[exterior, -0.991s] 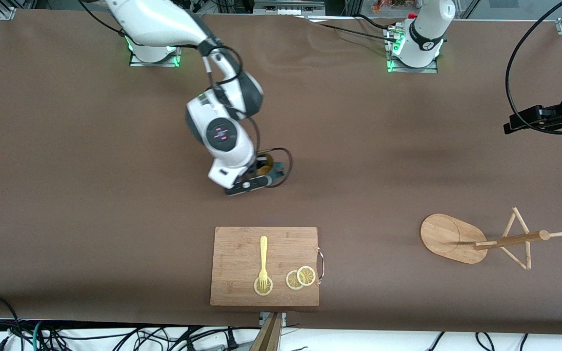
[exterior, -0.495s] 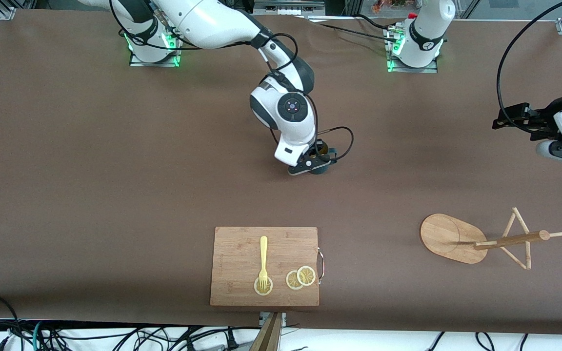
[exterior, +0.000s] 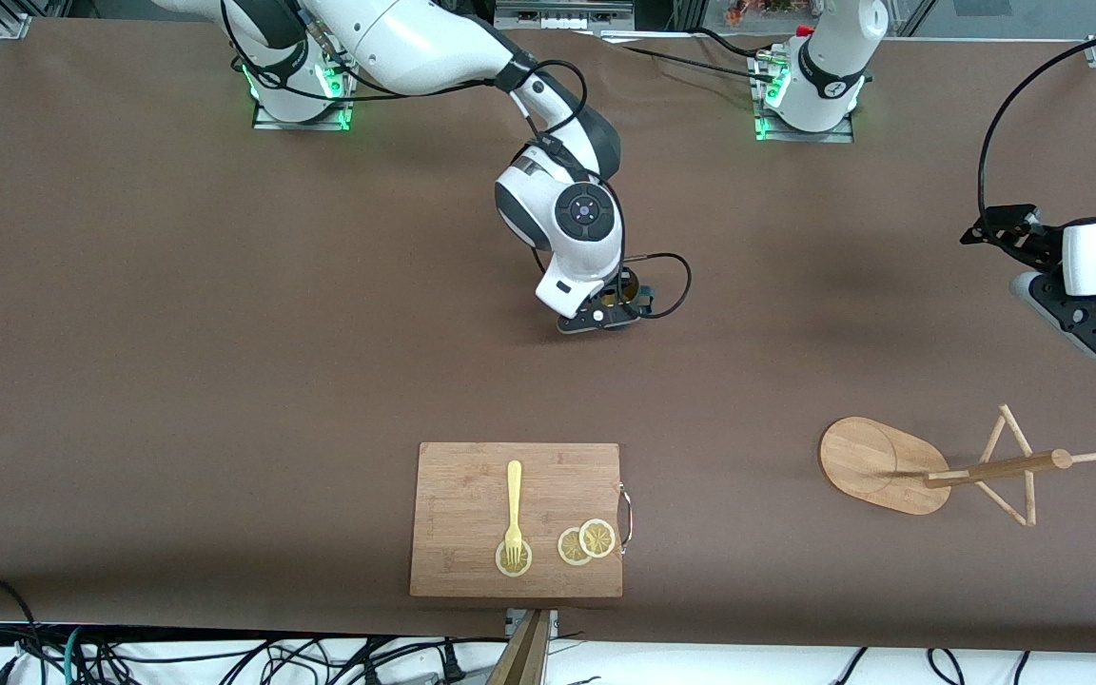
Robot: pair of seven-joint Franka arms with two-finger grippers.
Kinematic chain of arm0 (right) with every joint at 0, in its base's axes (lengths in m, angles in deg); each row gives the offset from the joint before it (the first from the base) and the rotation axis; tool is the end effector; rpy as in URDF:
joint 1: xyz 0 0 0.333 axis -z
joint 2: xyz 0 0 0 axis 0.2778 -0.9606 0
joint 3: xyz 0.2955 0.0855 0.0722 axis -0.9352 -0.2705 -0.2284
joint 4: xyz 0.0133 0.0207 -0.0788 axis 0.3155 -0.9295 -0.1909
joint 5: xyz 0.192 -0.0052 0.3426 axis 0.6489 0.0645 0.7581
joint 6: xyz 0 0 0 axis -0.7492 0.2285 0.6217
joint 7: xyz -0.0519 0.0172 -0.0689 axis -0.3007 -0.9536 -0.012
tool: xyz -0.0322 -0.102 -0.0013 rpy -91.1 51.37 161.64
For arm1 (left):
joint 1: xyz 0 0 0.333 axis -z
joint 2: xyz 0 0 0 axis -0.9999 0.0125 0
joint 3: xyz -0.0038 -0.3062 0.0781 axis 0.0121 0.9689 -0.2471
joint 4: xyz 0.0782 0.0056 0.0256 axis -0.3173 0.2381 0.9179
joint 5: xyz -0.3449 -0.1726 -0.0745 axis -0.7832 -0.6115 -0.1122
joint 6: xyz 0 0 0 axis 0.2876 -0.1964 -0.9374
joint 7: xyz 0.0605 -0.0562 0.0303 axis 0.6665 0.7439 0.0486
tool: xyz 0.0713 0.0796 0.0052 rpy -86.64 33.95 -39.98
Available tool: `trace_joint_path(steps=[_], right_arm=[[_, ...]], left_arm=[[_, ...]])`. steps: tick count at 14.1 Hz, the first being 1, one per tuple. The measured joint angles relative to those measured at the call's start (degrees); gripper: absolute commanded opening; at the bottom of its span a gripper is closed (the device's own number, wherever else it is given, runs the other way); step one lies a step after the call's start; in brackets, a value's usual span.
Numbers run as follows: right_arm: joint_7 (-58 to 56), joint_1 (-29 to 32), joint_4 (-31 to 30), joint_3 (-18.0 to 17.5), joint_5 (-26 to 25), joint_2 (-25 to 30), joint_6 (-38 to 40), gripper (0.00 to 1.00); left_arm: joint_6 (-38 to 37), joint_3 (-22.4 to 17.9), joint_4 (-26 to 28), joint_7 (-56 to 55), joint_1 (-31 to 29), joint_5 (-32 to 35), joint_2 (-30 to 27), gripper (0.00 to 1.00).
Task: Pass cup and hang on rack
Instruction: 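Set the mug upright mid-table while the left gripper approaches it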
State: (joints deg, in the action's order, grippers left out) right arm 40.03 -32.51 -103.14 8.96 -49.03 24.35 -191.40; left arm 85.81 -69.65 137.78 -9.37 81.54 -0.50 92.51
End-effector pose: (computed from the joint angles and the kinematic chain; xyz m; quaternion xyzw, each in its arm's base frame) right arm 0.4825 0.5909 0.2410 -0.9957 -0.0634 0.0568 0.0360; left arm 0.5955 0.0573 0.4951 0.9205 -0.3256 -0.1767 0.1239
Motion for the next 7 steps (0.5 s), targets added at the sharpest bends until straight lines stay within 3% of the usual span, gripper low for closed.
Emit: trace_joint_path(steps=[3,7], right_arm=[[1.97,-0.82,0.77,-1.21,0.02,0.00,1.35,0.00],[2.42,-2.22,0.87,-1.35,0.01,-0.27,1.25,0.00]], left_arm=[[6.88,0.29,8.13,9.07,-0.07,-3.12,-1.48,1.00],[16.40,0.58,20.96,25.66,-0.08,-14.13,-4.91,1.00]])
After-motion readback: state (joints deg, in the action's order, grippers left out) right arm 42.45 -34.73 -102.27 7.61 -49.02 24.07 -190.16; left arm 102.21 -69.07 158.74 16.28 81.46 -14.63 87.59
